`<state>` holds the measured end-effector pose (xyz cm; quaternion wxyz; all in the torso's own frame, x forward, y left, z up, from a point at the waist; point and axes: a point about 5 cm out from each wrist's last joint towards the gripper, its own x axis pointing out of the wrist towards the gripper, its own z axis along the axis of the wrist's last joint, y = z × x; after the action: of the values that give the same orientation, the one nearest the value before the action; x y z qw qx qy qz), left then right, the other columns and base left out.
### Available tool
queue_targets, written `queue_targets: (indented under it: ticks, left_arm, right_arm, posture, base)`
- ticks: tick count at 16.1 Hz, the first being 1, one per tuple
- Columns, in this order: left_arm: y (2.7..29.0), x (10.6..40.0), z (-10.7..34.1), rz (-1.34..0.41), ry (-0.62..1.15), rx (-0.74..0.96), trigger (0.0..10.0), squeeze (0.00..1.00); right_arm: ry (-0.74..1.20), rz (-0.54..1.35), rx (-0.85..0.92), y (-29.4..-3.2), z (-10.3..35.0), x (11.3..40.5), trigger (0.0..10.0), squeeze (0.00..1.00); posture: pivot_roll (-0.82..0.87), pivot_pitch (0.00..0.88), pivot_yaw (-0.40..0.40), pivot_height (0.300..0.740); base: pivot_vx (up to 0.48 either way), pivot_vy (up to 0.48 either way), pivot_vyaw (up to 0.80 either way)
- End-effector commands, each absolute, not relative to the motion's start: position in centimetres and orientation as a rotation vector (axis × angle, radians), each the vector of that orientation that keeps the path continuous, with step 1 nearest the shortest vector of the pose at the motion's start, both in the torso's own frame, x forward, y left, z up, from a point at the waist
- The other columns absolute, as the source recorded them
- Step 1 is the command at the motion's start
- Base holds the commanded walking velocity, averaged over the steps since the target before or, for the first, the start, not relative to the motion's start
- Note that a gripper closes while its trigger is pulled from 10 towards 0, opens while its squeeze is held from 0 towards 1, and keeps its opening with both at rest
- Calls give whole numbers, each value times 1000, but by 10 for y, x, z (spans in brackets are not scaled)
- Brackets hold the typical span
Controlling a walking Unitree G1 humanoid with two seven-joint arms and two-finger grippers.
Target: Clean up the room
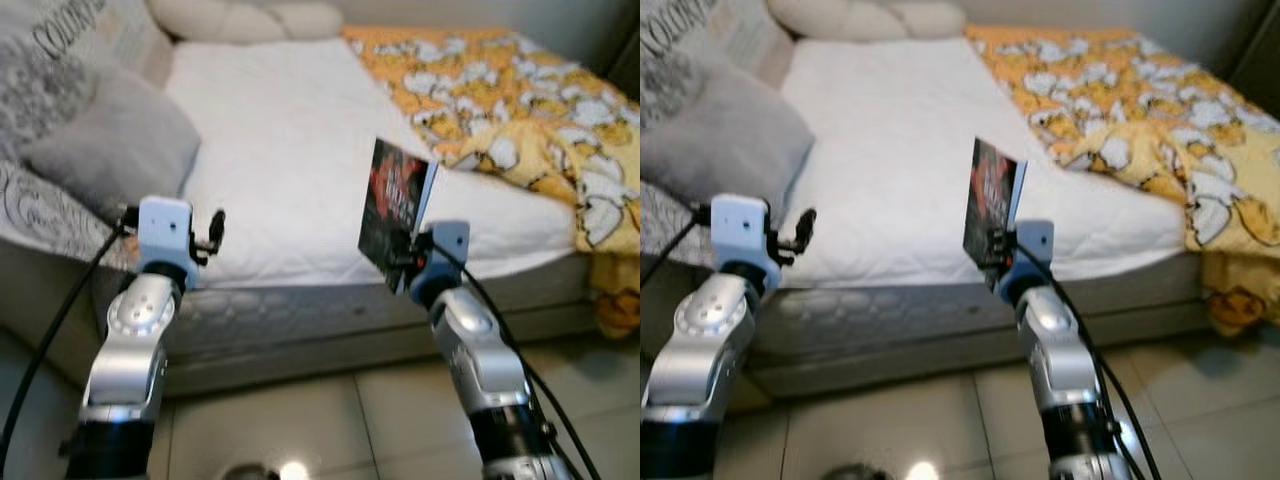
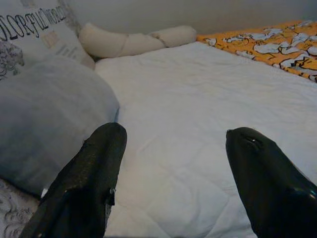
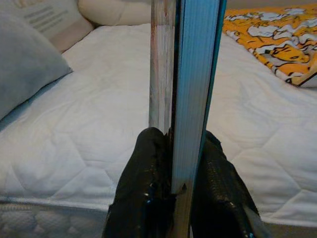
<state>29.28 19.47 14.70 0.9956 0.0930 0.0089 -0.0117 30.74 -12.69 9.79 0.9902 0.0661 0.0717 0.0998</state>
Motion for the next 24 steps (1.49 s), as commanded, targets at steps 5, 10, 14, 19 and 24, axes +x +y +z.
queue_targets:
  ticks: [5,10,14,19,24]
  left_arm:
    - [196,294,151,-20,8,187,10000,0]
    - [198,295,152,-14,7,185,10000,0]
    - [197,296,152,-29,10,182,10000,0]
    - [196,296,151,-39,15,186,10000,0]
    - [195,295,150,-46,15,183,10000,0]
  right_arm:
    - [104,205,119,-126,107,311,10000,0]
    - [104,225,131,-123,109,312,10000,0]
    - [108,224,135,-125,109,313,10000,0]
    - [115,236,127,-123,108,313,10000,0]
    - [116,237,111,-124,107,312,10000,0]
  posture:
    - [6,0,-39,740]
    - [7,0,-38,740]
    - [5,0,-37,740]
    - [5,0,-36,740]
    - [5,0,-37,740]
  base:
    - [297,0,0]
    - [307,0,446]
    - [313,0,0]
    - [320,0,0]
    - [321,0,0]
